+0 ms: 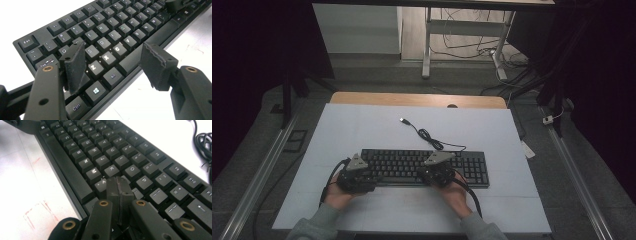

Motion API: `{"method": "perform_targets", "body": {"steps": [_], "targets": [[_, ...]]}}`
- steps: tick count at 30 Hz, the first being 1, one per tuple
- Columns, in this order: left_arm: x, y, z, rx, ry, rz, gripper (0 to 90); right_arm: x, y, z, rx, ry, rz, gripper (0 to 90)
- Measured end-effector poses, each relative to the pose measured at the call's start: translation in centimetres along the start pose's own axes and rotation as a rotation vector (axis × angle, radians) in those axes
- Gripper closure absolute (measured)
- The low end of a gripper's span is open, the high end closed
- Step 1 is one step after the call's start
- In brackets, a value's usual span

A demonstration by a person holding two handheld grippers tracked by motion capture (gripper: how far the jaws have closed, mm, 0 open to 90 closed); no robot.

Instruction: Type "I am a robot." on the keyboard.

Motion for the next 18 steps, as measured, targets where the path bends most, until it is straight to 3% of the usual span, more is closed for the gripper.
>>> {"method": "perform_targets", "body": {"steps": [8, 12, 18], "targets": [[0.0, 0.0, 0.0, 0.002, 0.002, 0.001, 37.0, 0.2, 0.6, -1.1, -0.001, 0.051, 0.018, 89.5], [0.0, 0.0, 0.0, 0.002, 0.0, 0.001, 37.0, 0.1, 1.1, -1.6, 0.012, 0.065, 0.029, 76.1], [0.0, 0.0, -0.1, 0.005, 0.003, -0.001, 36.9, -0.4, 2.0, -2.6, -0.044, 0.083, 0.043, 56.1]]}}
Point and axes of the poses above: each handheld gripper's, and its own axes: z roughly forward along the jaws, x roughly out of its top, y roughly to its right, the point moved 4 cm from there along z, roughly forward along the jaws, and after that the axes turned 14 degrees about -x, right-handed, at the moved point
